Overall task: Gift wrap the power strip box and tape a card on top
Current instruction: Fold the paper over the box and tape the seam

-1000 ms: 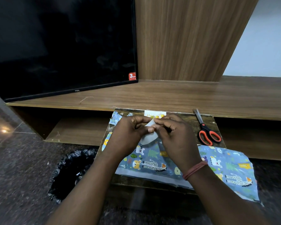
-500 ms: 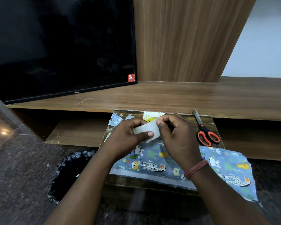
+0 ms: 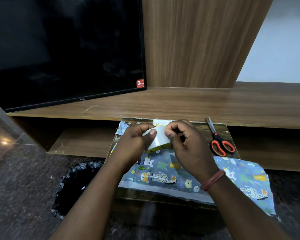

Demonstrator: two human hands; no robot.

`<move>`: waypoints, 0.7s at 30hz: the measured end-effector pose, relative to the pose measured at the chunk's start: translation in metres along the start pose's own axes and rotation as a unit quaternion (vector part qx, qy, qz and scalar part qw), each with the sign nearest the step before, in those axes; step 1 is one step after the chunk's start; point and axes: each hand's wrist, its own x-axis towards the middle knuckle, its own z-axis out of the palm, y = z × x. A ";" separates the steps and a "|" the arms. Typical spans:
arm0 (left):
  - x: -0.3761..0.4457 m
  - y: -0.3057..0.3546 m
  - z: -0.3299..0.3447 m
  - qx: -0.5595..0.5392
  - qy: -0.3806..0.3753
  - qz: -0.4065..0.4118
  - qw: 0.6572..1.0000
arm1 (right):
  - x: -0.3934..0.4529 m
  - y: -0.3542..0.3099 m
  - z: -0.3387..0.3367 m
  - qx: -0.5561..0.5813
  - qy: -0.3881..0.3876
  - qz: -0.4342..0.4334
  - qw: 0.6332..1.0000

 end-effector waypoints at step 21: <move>-0.003 0.002 0.006 0.075 0.007 0.012 0.997 | 0.006 -0.003 -0.005 0.224 0.054 0.259 0.938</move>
